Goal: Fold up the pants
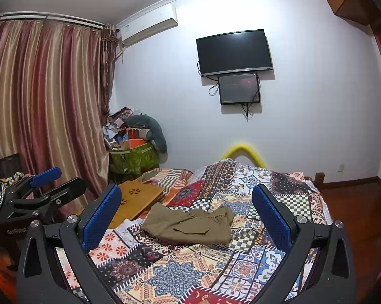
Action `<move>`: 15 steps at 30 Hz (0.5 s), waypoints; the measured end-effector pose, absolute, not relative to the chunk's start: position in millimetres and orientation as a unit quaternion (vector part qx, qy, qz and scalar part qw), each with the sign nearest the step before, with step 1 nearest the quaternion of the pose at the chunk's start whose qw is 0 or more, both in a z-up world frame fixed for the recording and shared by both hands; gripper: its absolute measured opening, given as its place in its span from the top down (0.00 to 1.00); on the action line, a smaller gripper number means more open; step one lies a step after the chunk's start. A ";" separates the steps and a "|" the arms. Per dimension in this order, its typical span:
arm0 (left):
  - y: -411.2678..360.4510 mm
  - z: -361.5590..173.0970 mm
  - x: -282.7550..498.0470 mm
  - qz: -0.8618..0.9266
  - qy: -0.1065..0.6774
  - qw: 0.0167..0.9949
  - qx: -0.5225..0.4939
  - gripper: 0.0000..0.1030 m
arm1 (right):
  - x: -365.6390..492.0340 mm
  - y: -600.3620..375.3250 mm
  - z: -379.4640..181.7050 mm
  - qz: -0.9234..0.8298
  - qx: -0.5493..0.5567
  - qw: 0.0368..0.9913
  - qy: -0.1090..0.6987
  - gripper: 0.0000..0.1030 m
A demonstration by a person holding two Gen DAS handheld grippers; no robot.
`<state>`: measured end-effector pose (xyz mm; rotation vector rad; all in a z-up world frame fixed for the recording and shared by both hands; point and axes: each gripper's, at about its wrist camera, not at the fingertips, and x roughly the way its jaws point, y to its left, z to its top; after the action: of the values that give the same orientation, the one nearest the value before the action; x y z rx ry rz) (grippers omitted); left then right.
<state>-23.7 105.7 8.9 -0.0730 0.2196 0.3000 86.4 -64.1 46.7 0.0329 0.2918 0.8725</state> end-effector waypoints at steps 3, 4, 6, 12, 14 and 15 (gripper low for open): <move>105.7 8.9 -23.9 0.148 0.109 0.982 -0.036 0.00 | 86.0 -63.1 46.5 0.421 0.014 0.896 0.141 0.00; 105.8 9.1 -23.8 0.148 0.109 0.982 -0.036 0.00 | 85.8 -63.2 46.2 0.421 0.013 0.896 0.141 0.00; 105.7 8.9 -23.8 0.148 0.109 0.982 -0.036 0.00 | 85.2 -62.6 46.2 0.421 0.012 0.896 0.141 0.00; 106.1 9.2 -24.1 0.145 0.109 0.983 -0.036 0.00 | 84.5 -60.8 46.2 0.421 0.011 0.896 0.143 0.00; 104.8 9.2 -23.2 0.144 0.109 0.983 -0.035 0.00 | 84.4 -60.6 46.1 0.421 0.011 0.896 0.143 0.00; 104.7 9.2 -23.1 0.144 0.108 0.983 -0.035 0.00 | 84.2 -60.5 45.8 0.421 0.011 0.896 0.144 0.00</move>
<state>-23.1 104.7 9.2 -0.0706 0.2180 0.2894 84.2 -60.5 45.8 0.0228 0.2976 0.8726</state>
